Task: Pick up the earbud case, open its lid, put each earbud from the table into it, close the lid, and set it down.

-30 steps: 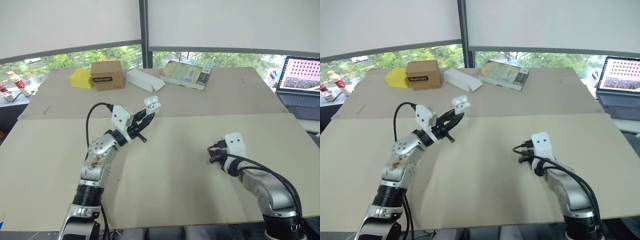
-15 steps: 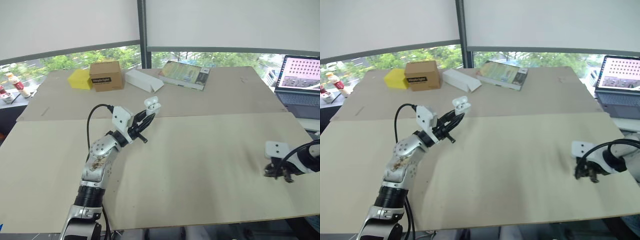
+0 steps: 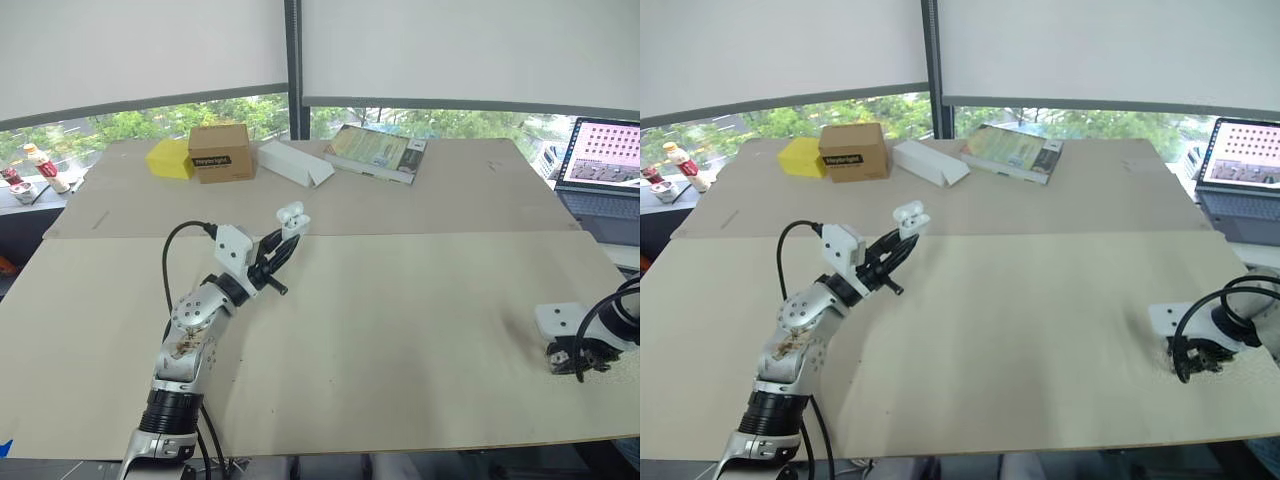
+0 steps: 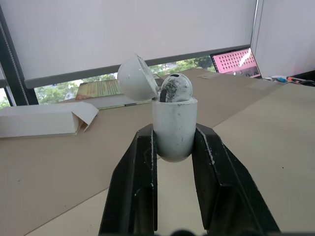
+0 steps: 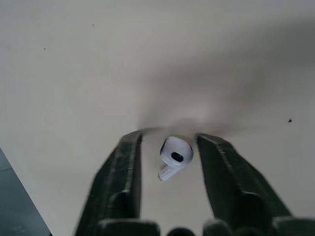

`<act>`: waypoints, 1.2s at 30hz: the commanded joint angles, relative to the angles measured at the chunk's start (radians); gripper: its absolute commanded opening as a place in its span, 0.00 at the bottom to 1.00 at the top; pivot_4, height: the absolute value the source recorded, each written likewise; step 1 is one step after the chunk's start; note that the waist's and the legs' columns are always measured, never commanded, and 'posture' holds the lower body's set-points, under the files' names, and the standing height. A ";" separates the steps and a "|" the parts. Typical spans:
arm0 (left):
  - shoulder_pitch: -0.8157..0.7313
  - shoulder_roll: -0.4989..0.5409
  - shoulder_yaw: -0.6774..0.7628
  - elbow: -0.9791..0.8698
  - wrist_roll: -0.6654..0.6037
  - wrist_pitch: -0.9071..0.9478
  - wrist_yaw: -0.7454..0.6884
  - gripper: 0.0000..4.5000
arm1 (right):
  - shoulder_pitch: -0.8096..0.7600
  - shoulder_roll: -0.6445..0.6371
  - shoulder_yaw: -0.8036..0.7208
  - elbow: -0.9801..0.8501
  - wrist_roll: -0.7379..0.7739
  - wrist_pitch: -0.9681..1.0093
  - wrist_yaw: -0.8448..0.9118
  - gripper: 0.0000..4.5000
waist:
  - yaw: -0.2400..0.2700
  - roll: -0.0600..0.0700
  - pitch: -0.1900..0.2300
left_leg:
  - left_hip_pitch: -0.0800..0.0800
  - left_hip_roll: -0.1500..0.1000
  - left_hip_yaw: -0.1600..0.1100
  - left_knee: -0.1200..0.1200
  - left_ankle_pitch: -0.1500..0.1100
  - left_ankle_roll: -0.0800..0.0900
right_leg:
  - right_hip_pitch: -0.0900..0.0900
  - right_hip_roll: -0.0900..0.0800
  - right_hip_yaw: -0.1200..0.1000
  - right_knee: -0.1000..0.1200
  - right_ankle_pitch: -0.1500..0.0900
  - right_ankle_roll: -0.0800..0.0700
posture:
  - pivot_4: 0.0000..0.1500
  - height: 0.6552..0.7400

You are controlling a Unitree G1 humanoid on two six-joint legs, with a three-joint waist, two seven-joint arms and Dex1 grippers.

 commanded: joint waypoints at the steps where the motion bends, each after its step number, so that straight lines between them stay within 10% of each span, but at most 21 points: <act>1: -0.011 0.006 0.006 -0.039 -0.003 -0.003 0.002 0.11 | 0.003 -0.002 -0.018 0.020 -0.022 0.002 -0.001 0.52 | 0.000 0.000 0.000 | 0.000 0.000 0.000 0.000 0.000 0.000 | 0.000 0.000 0.000 -0.001 0.000 0.000 | 1.00 1.00; 36: -0.013 -0.017 -0.013 -0.034 0.004 -0.010 0.011 0.11 | -0.048 0.040 -0.031 -0.010 -0.087 0.179 0.003 0.52 | 0.001 0.000 0.000 | -0.001 -0.001 0.001 0.000 0.000 0.000 | -0.001 0.000 0.000 -0.004 0.002 0.002 | 1.00 1.00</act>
